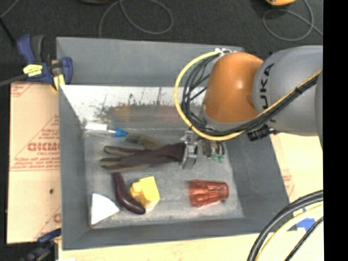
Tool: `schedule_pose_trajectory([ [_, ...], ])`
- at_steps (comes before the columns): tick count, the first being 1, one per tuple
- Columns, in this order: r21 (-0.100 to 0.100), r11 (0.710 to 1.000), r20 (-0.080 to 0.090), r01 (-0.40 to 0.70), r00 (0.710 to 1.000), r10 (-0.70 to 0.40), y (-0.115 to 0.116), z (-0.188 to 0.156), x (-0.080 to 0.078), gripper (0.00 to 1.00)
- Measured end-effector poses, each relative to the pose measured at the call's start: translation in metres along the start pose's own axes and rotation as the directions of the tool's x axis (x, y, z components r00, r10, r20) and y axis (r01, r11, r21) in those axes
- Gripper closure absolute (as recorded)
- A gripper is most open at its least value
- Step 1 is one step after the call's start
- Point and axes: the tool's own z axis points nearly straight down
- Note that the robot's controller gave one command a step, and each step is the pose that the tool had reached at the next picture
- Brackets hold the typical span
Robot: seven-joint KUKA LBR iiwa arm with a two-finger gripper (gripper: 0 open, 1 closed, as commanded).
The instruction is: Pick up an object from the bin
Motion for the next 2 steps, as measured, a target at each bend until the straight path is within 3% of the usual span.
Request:
schedule_pose_trajectory([
  [1, 0.000, 1.000, 0.000, 0.000, 1.000, 0.000, 0.000, 0.000, 0.000, 1.00],
  [2, 0.001, 0.993, 0.004, 0.120, 0.993, -0.120, -0.015, -0.088, 0.004, 1.00],
])
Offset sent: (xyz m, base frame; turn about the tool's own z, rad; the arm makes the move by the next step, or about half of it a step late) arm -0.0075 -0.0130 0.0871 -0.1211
